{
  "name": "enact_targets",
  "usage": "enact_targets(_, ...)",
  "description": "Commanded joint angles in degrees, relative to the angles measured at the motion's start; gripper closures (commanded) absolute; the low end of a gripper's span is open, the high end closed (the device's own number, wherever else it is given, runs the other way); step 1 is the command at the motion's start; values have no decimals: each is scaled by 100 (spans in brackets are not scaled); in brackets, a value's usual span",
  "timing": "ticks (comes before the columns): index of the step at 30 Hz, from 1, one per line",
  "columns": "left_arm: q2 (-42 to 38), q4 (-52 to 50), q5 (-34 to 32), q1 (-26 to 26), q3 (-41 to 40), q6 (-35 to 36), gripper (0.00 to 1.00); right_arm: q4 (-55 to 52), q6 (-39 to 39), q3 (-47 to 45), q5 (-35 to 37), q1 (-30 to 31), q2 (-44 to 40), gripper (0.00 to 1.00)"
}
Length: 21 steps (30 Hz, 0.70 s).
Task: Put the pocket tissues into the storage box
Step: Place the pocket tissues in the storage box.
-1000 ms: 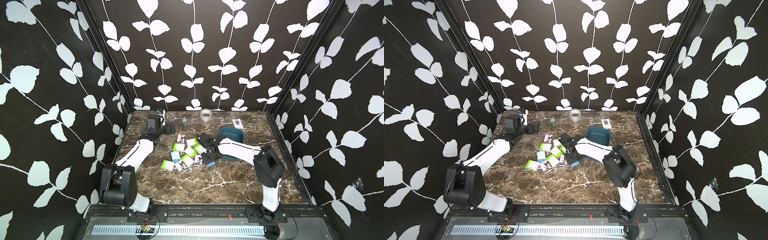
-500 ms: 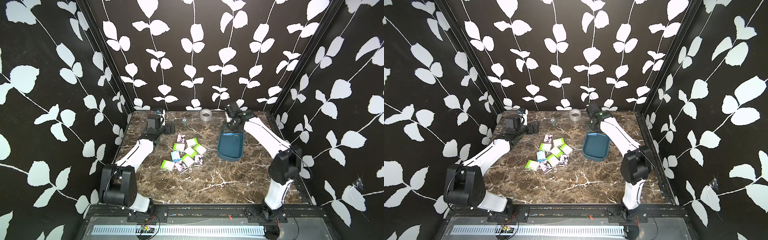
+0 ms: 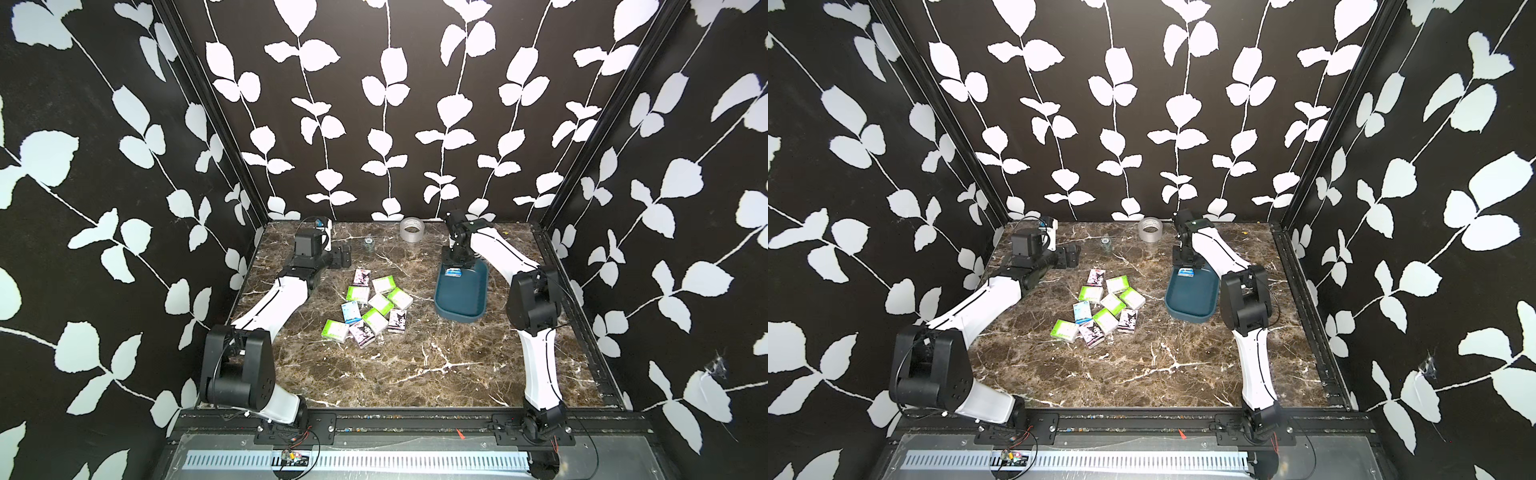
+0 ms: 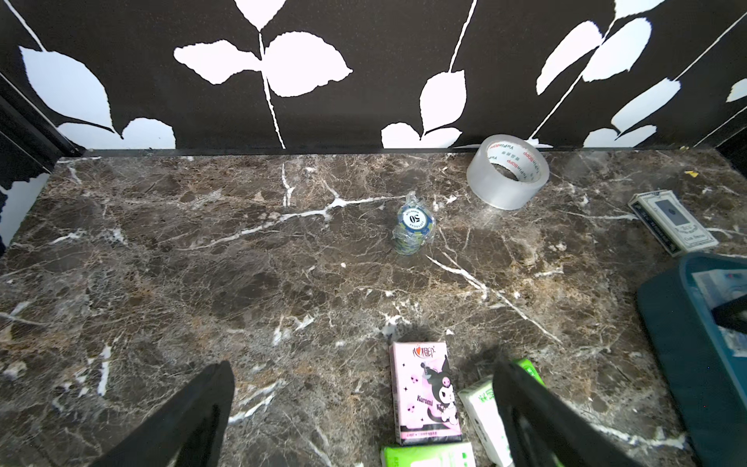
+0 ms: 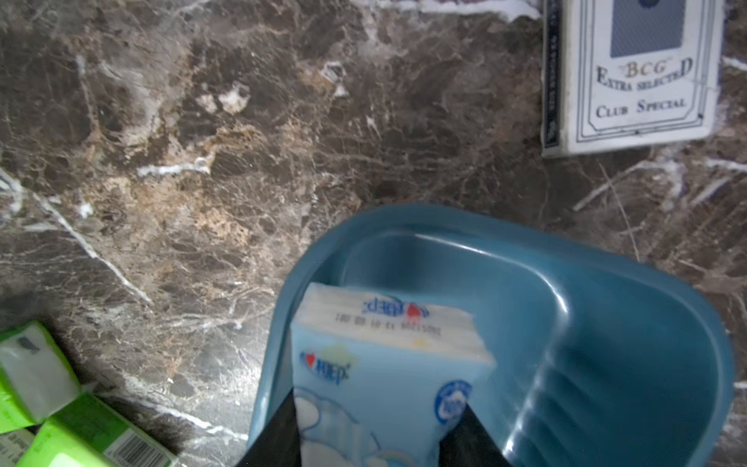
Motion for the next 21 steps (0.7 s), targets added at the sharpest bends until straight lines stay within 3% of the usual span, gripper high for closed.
enact_targets(1,-17,46,67,-20,167,-21,1,-220,27,413,-12,-39,179,52)
enact_targets(17,-8,-193,-8,-17,311,161,1,-81,211,444,-71,-47,524,50)
enact_targets(21,-17,-256,-39,-20,386,206,1,159,372,-204,-53,-43,139,50)
